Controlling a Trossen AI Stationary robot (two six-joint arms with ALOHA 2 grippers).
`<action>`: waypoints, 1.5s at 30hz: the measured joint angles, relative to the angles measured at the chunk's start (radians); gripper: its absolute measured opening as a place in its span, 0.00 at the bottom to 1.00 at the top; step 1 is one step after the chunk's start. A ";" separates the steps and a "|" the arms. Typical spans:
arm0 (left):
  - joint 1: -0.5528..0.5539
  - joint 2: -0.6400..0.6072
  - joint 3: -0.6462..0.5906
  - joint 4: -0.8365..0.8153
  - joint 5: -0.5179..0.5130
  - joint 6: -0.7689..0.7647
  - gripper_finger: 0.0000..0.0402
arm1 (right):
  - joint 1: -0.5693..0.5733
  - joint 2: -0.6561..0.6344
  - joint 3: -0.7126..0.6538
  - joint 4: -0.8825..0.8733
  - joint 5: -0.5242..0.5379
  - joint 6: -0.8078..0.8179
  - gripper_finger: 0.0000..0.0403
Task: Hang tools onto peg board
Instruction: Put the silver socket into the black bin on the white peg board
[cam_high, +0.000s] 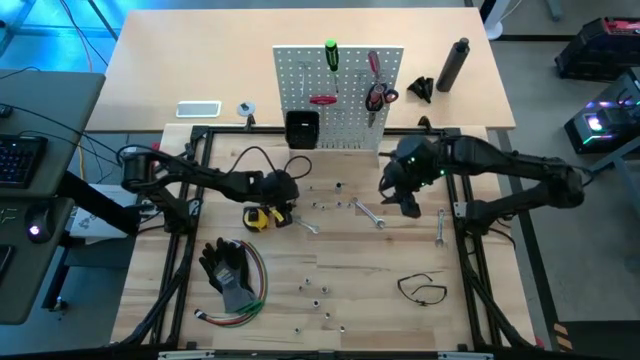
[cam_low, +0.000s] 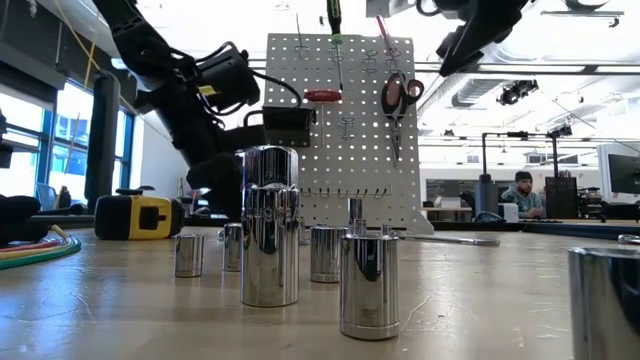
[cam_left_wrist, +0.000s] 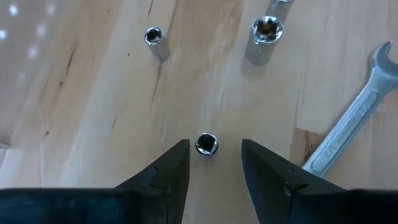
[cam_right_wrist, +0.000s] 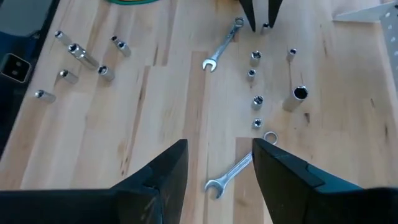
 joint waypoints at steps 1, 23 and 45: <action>0.000 0.004 0.000 0.001 0.000 0.000 0.33 | 0.015 0.000 0.000 0.003 0.015 0.007 0.43; 0.000 0.004 0.000 0.039 -0.009 0.032 0.06 | 0.212 0.000 0.000 0.023 0.204 0.121 0.43; -0.092 -0.241 0.380 -0.349 -0.180 0.224 0.06 | 0.263 0.001 -0.528 0.616 0.230 0.238 0.43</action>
